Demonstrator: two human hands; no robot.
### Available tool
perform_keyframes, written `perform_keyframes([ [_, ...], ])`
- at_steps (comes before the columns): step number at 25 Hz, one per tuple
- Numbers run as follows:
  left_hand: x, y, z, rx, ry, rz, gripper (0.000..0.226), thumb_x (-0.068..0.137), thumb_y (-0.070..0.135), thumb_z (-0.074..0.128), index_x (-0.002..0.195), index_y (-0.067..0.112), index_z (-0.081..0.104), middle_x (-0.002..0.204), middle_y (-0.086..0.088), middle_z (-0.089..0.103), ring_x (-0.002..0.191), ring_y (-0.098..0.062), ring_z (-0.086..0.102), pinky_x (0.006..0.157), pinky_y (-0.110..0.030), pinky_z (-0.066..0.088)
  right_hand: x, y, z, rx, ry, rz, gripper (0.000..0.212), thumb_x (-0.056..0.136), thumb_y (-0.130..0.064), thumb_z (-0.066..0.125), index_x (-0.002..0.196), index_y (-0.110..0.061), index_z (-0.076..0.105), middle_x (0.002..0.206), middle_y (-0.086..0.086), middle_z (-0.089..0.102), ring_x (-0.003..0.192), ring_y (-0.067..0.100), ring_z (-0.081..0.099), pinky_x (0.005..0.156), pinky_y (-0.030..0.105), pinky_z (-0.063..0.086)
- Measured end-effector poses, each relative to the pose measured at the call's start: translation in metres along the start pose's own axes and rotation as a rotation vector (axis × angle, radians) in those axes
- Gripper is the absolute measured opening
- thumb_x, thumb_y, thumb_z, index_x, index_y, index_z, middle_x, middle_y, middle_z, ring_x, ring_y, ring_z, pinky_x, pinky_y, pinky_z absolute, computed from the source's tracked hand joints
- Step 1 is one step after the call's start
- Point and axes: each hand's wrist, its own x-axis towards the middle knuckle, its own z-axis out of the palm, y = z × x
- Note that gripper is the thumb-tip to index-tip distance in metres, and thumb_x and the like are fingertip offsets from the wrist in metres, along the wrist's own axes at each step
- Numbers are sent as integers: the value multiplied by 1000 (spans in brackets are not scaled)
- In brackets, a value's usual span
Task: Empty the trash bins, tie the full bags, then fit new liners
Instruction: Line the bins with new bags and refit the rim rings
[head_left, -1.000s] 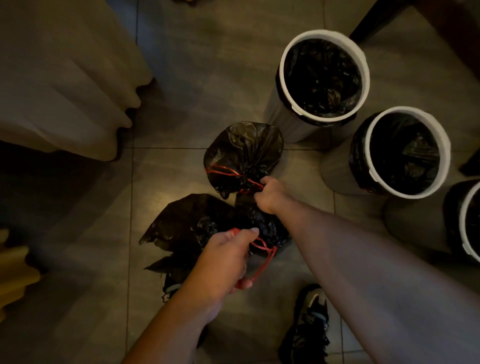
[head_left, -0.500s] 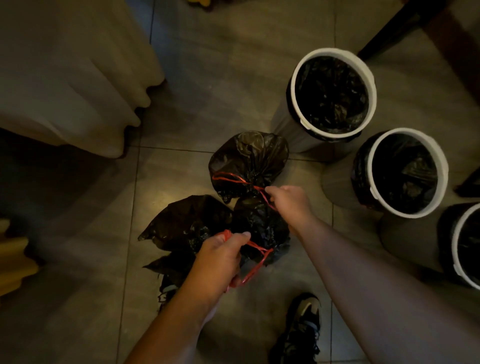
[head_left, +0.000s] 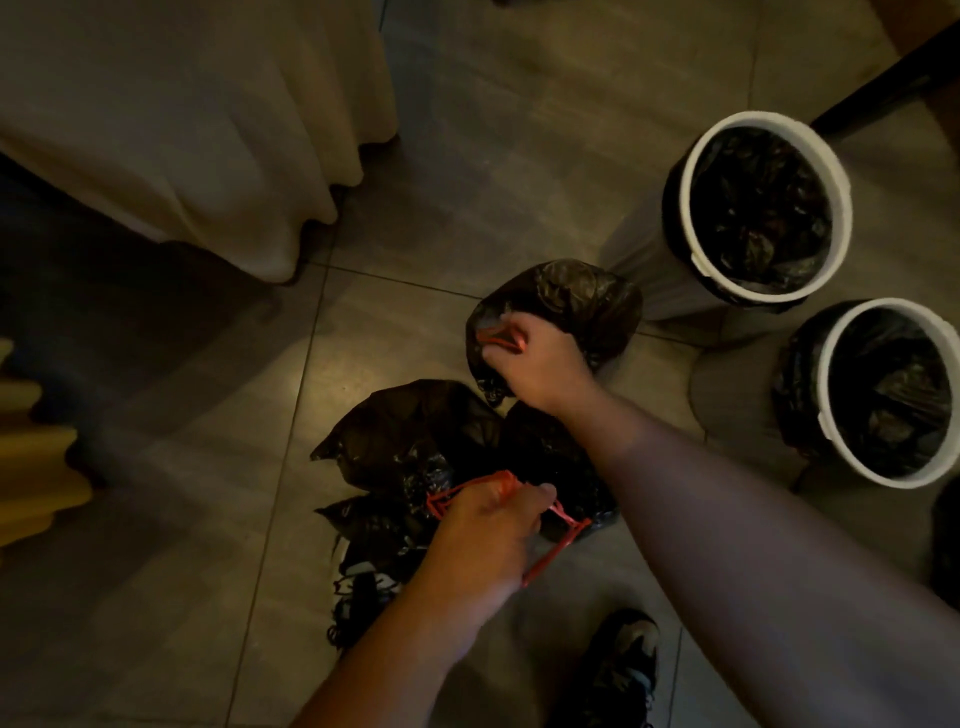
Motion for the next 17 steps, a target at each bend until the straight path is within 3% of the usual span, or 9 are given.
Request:
perform_keyframes([
  [2, 4, -3, -10, 59, 20, 14, 48, 101, 35, 66, 57, 24, 51, 50, 4, 43, 45, -10, 43, 54, -27, 40, 9, -1, 17, -660, -29, -84, 40, 94, -40, 67, 132, -30, 64, 118, 2, 72, 101, 28, 70, 73, 37, 51],
  [4, 9, -4, -18, 42, 41, 12, 52, 101, 36, 66, 52, 26, 52, 50, 3, 41, 45, -10, 42, 55, -29, 38, 17, -1, 26, -884, 27, -102, 28, 93, -29, 70, 121, -24, 69, 112, 5, 72, 99, 30, 70, 69, 37, 46],
  [11, 10, -3, -13, -42, 32, 12, 49, 100, 32, 67, 56, 26, 48, 50, 8, 40, 44, -6, 42, 53, -26, 37, 29, 5, 9, -1014, 72, -177, 26, 96, -10, 65, 120, -18, 70, 112, 5, 72, 102, 31, 71, 70, 41, 49],
  [15, 7, 0, -6, -33, 46, 2, 53, 101, 32, 66, 51, 29, 51, 53, 6, 37, 46, -8, 39, 51, -25, 39, 23, 14, 0, -910, 114, -142, 24, 95, -18, 65, 119, -16, 69, 114, 7, 70, 103, 32, 70, 71, 38, 45],
  [17, 3, -1, -2, -31, 53, 6, 48, 102, 31, 65, 57, 27, 49, 53, 7, 36, 45, -7, 38, 54, -28, 38, 15, 23, -4, -832, 182, -139, 27, 96, -25, 62, 120, -13, 67, 119, 9, 69, 105, 33, 70, 71, 38, 42],
])
